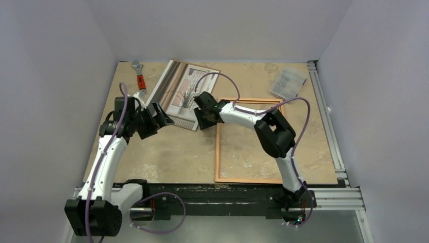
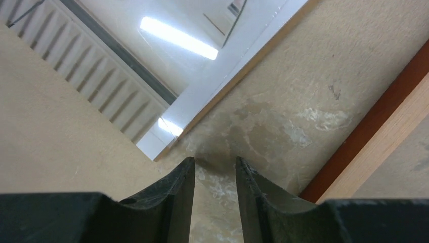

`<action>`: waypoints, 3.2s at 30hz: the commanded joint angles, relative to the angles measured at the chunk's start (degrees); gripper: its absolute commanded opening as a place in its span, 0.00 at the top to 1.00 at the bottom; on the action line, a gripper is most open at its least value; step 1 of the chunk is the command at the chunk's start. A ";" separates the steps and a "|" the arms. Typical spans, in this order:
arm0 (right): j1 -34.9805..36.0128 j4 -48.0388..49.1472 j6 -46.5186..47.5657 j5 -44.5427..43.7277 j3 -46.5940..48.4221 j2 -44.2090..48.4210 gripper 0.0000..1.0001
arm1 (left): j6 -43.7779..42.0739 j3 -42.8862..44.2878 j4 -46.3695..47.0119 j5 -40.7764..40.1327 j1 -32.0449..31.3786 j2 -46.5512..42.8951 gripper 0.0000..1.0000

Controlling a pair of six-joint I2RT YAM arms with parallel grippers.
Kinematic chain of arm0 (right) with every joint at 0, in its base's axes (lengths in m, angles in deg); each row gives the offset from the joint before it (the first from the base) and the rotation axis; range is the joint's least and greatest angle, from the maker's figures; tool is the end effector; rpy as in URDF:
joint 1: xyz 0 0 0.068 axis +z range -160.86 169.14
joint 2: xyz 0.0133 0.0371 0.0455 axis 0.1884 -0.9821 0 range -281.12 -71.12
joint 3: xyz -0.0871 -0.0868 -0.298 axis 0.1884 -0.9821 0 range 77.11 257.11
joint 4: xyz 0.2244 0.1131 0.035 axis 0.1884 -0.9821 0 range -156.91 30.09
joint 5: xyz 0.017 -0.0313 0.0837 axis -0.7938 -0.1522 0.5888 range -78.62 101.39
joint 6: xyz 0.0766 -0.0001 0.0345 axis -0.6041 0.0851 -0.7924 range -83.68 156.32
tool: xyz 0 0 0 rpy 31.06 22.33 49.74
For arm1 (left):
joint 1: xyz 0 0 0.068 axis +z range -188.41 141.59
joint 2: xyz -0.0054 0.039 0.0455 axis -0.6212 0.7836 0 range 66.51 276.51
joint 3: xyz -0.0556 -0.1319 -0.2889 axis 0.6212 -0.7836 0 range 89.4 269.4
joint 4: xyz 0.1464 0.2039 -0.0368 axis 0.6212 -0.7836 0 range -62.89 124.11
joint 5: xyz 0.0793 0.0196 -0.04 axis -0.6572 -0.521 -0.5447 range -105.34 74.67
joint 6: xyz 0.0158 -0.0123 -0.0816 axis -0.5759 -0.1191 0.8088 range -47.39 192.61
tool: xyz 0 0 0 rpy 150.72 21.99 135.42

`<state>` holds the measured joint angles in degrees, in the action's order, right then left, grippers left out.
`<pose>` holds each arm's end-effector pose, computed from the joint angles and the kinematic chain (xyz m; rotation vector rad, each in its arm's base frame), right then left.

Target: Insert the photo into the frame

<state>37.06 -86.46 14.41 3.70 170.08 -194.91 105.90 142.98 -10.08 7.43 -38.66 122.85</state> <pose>0.3482 0.3708 0.1818 -0.5322 2.5300 0.2909 0.1815 -0.0293 0.3205 -0.5062 2.3857 -0.7453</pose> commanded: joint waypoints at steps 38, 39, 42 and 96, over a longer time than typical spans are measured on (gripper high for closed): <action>-17.28 23.57 -25.60 38.18 -22.92 9.73 0.64 | 50.68 -24.60 99.78 -8.42 -12.31 51.19 0.28; -17.43 23.61 -25.56 38.14 -22.96 9.78 0.63 | 50.40 -24.09 100.14 -8.23 -12.32 51.31 0.28; -17.88 24.25 -26.35 38.17 -23.08 9.78 0.63 | 48.63 -22.40 100.58 -7.24 -12.40 50.88 0.29; -16.91 38.59 -31.30 52.87 -32.60 8.85 1.00 | 23.51 -20.83 20.26 -19.39 -15.90 -16.44 0.18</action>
<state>16.61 -35.66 -27.21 54.30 139.04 -191.00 137.84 116.34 34.53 -2.21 -54.57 112.68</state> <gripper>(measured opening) 0.024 0.817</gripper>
